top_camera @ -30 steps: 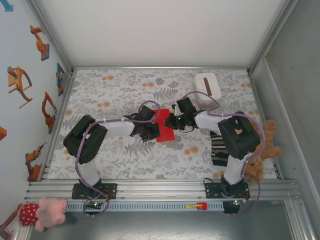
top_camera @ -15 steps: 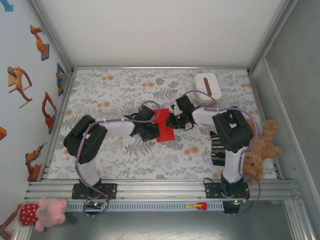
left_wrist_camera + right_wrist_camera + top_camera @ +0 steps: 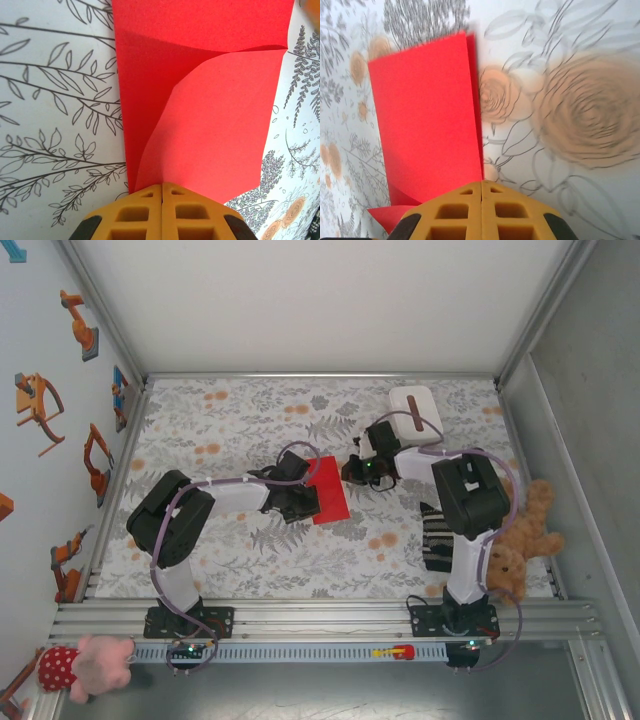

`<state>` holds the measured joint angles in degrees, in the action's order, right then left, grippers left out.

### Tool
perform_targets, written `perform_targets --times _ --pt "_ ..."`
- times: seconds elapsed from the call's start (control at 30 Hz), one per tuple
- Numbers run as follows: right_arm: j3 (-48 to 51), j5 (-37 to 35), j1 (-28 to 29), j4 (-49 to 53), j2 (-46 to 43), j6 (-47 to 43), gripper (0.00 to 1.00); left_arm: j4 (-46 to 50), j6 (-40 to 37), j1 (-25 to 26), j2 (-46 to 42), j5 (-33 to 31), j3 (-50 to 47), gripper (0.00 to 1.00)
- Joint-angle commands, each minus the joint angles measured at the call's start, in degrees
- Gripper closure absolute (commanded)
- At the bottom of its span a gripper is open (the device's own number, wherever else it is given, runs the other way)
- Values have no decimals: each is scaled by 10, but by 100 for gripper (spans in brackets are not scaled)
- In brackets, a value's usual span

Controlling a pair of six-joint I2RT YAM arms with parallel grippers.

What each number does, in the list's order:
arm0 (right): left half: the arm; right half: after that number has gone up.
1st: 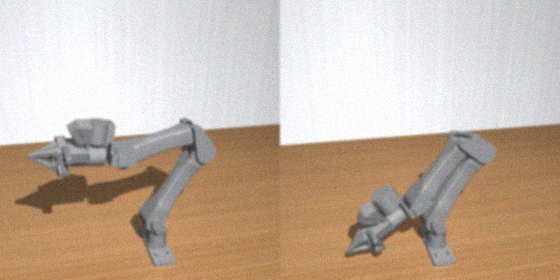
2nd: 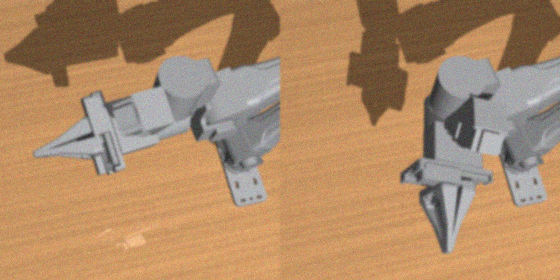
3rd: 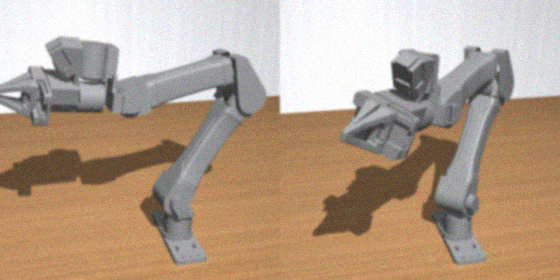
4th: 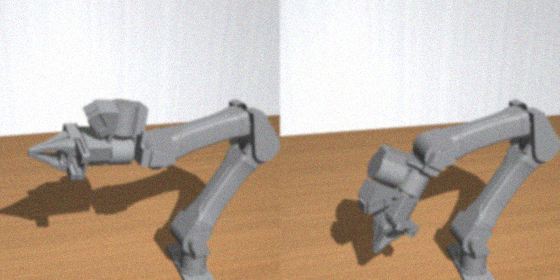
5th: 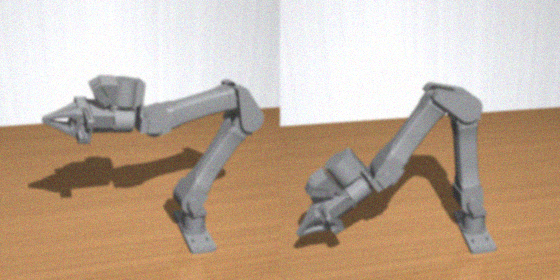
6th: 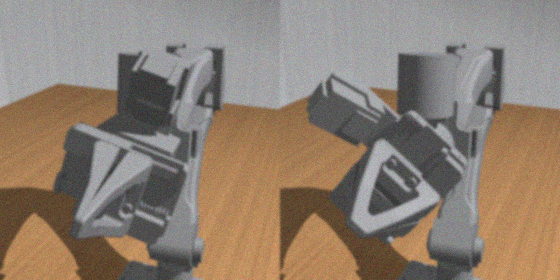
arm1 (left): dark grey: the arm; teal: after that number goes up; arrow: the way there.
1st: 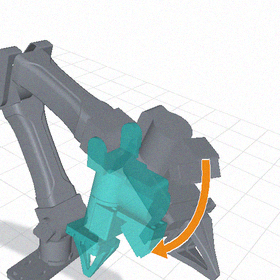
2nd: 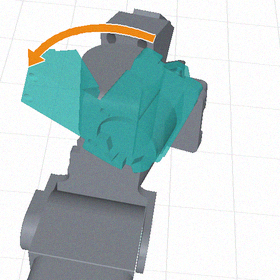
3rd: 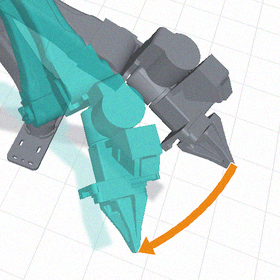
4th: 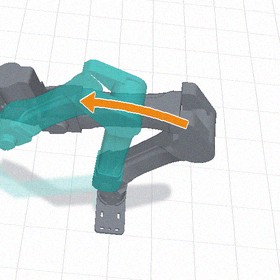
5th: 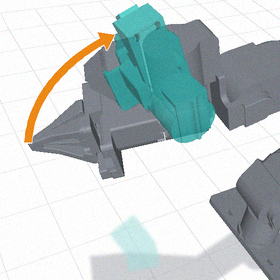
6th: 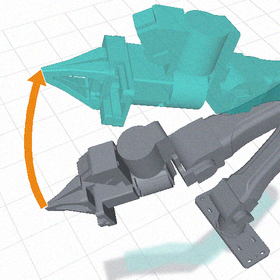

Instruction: Fold a paper plane with a square sheet of paper (pick it up from the middle)

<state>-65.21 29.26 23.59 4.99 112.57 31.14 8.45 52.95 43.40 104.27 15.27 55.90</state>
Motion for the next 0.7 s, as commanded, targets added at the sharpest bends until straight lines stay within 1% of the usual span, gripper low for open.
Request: perform_targets --times 0.0,0.13,0.27,0.47,0.67 --pt "19 -9 2 -32 -64 -19 100 91 -10 -3 22 -17 -6 100" --pt "67 -2 19 -46 -102 -8 100 93 -14 -3 25 -13 10 100" --pt "95 26 37 -60 -102 12 100 87 -15 -3 28 -3 16 100" --pt "78 44 51 -63 -65 28 100 90 -20 -3 21 0 23 100" --pt "42 16 51 -27 -22 26 100 93 -23 -2 12 5 30 100"
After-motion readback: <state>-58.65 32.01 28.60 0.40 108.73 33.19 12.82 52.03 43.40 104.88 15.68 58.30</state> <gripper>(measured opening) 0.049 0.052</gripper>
